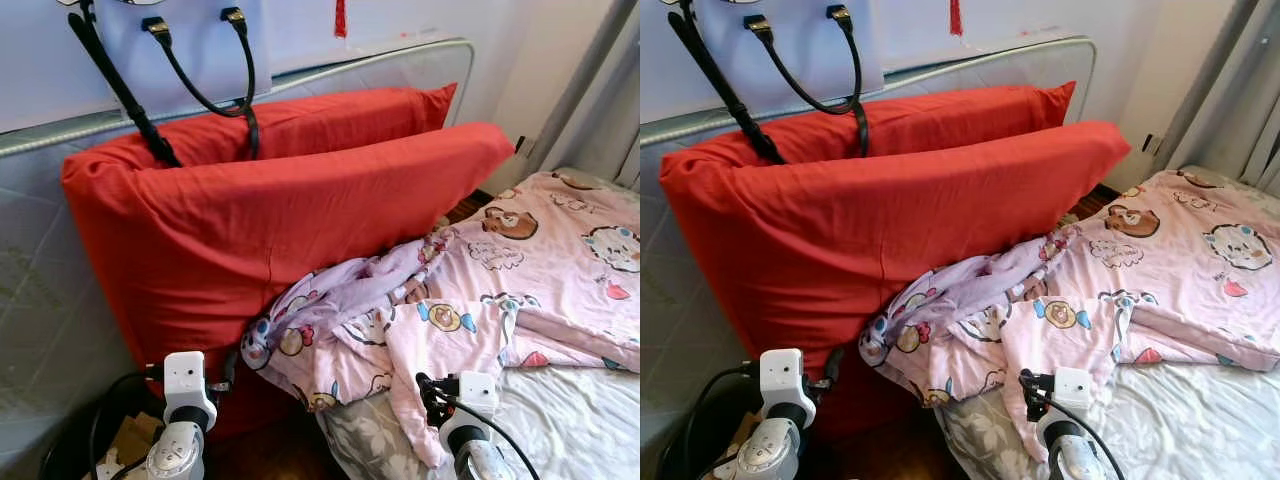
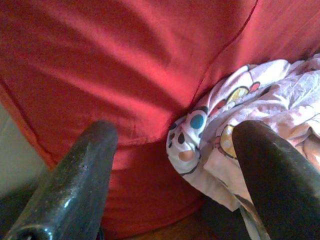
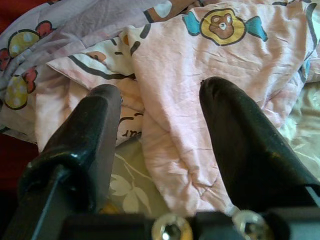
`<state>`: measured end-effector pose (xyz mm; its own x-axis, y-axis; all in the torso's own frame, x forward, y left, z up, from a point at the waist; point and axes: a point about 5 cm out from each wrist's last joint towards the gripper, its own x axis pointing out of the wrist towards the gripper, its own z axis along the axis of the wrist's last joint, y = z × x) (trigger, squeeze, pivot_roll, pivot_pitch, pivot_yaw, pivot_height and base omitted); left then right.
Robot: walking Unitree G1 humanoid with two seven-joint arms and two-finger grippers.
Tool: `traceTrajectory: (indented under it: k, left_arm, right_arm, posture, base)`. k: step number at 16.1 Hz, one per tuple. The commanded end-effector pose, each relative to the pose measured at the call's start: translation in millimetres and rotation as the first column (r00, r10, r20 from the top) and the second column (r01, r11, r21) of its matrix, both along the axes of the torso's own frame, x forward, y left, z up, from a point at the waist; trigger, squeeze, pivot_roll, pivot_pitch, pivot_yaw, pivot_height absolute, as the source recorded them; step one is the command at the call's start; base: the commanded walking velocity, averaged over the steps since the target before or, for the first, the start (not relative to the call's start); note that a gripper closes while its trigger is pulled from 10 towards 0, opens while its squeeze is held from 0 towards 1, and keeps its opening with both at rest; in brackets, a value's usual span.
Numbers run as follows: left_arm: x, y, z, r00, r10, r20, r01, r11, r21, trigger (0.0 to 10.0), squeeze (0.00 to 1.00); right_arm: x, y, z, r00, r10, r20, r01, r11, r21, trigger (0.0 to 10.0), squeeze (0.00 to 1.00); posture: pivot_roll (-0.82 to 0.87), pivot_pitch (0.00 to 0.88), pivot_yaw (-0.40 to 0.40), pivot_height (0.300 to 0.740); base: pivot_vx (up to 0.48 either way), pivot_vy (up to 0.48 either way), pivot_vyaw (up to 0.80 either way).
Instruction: Clean up the room
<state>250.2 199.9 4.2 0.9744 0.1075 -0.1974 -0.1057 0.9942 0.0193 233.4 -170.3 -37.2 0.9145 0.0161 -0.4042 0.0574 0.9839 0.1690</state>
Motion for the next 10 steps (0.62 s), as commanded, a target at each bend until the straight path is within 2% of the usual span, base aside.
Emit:
traceTrajectory:
  k: [1,4,6,8,10]
  left_arm:
    - [1.9,1.6,3.2,1.000,0.003,0.011,-0.004,1.000,0.011,10.0,0.00]
    - [2.7,1.3,3.6,1.000,0.002,0.010,-0.002,1.000,0.014,10.0,0.00]
    - [2.8,0.7,3.6,1.000,0.001,0.008,-0.001,1.000,0.012,10.0,0.00]
    - [2.8,-0.1,3.5,1.000,0.000,0.009,0.000,1.000,0.012,10.0,0.00]
    - [2.4,-0.3,3.4,1.000,0.002,0.011,-0.002,1.000,0.011,10.0,0.00]
  right_arm:
    - [0.1,2.4,-0.8,1.000,0.007,-0.007,-0.007,1.000,0.001,10.0,0.00]
    - [-1.2,1.6,-2.9,1.000,0.003,-0.026,-0.003,1.000,0.002,10.0,0.00]
    - [-1.2,1.2,-4.1,0.999,0.001,-0.044,-0.001,1.000,0.005,10.0,0.00]
    - [0.0,0.5,-3.0,0.999,0.002,-0.038,-0.002,1.000,0.006,10.0,0.00]
    - [0.5,-0.5,-2.5,0.999,0.000,-0.036,0.000,1.000,0.009,10.0,0.00]
  posture:
    - [0.02,0.000,-0.037,0.675]
    - [0.02,0.000,-0.037,0.675]
    - [0.02,0.000,-0.038,0.675]
    - [0.02,0.000,-0.040,0.675]
    - [0.02,0.000,-0.040,0.675]
  base:
    - [0.000,0.000,0.00]
    - [0.000,0.000,0.00]
    - [0.000,0.411,0.00]
    - [0.000,0.480,-0.76]
    - [0.000,0.000,-0.74]
